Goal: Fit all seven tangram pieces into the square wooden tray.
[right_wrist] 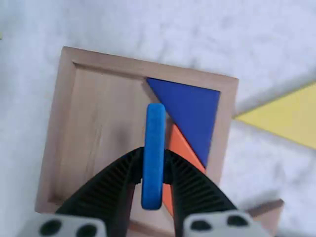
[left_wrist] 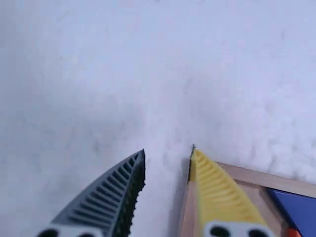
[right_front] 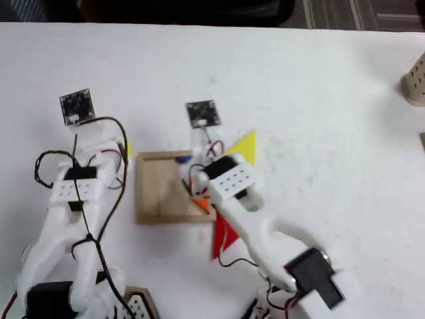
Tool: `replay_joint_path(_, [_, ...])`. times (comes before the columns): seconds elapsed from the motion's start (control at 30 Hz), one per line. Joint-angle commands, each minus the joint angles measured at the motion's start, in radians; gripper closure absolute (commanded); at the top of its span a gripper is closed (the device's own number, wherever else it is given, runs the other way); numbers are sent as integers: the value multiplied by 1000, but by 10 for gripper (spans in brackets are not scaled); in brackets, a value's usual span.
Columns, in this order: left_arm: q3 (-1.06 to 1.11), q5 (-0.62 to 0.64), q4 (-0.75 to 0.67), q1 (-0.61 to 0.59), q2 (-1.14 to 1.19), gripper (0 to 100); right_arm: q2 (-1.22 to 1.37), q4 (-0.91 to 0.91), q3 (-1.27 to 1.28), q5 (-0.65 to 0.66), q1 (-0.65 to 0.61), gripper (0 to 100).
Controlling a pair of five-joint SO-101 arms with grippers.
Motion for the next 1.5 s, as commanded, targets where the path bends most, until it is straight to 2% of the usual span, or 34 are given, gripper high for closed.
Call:
replay_joint_path(0.0, [-3,-12,-29,-12,-35,827,19,-102,-37,-43,-59,980])
replay_joint_path(0.2, [-3,-12,-31,-8,-35,827,77,-209,-35,-87,-113,971])
replay_joint_path(0.4, [-3,-12,-31,-7,-35,827,177,-251,-35,-138,-134,829])
replay_joint_path(0.53, [-3,-12,-31,-7,-35,827,160,-242,-35,-138,-131,818])
replay_joint_path(0.97, [-3,-12,-23,-4,-35,827,-223,136,-28,-132,-125,816])
replay_joint_path(1.1, [17,-12,20,70,-42,828,-300,229,-28,-132,-41,816])
replay_joint_path(1.3, [15,11,147,234,-41,830,-314,214,-15,-132,185,818])
replay_joint_path(1.47, [23,89,149,297,-36,978,-315,24,109,-52,229,819])
